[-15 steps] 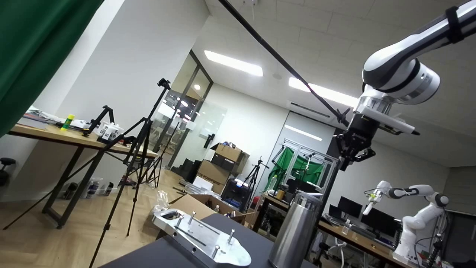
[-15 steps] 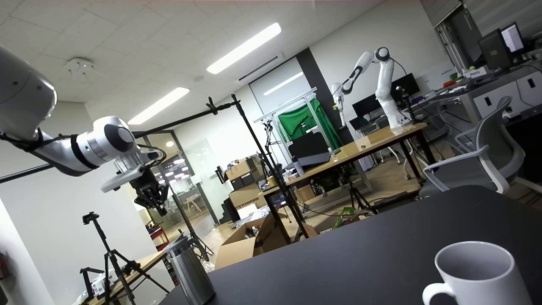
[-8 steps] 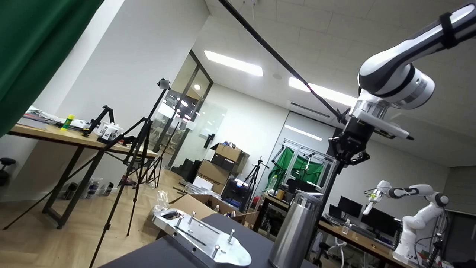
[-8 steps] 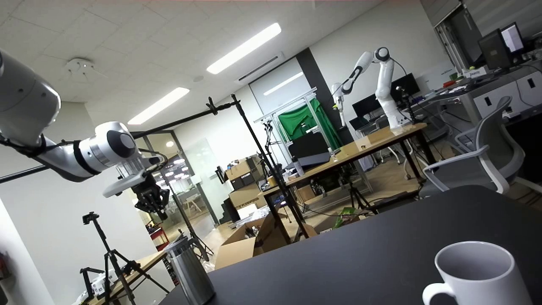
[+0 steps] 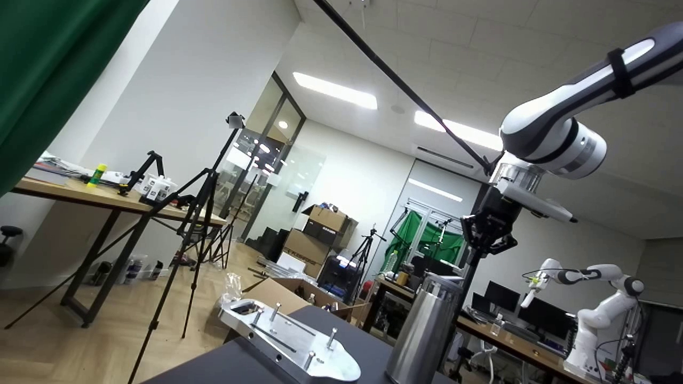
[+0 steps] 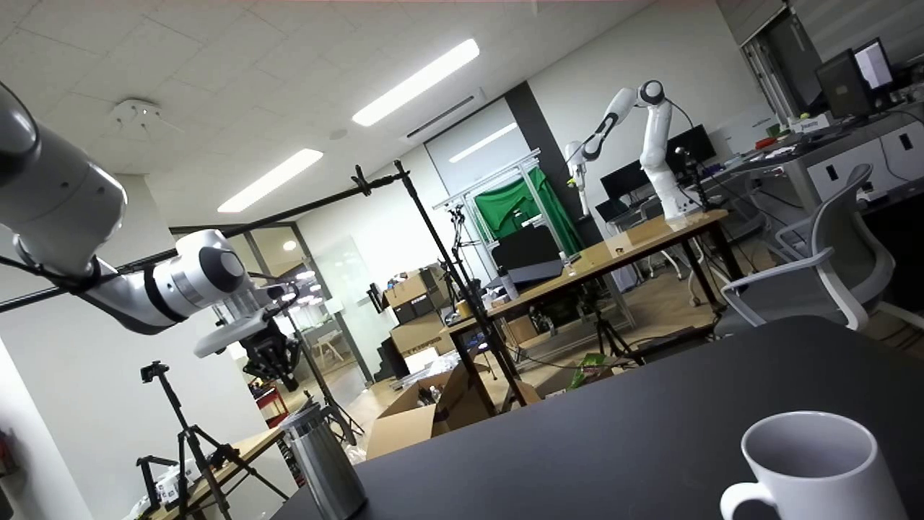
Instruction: Press down on the top of the silver flask
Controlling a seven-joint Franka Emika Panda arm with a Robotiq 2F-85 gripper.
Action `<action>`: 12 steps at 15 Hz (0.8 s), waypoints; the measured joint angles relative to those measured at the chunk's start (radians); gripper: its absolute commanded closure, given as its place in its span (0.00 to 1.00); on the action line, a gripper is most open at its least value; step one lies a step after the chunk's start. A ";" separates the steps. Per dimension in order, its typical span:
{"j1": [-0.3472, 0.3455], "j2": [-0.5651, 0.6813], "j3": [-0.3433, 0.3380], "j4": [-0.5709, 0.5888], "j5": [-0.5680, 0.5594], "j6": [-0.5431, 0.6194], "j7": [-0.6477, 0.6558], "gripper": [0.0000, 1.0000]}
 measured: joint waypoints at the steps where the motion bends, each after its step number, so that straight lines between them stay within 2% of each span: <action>1: 0.004 0.008 -0.004 0.002 -0.002 0.020 -0.009 1.00; 5: 0.012 0.038 -0.006 0.010 -0.002 0.086 -0.042 1.00; 12: 0.022 0.069 -0.030 0.025 -0.020 0.104 -0.061 1.00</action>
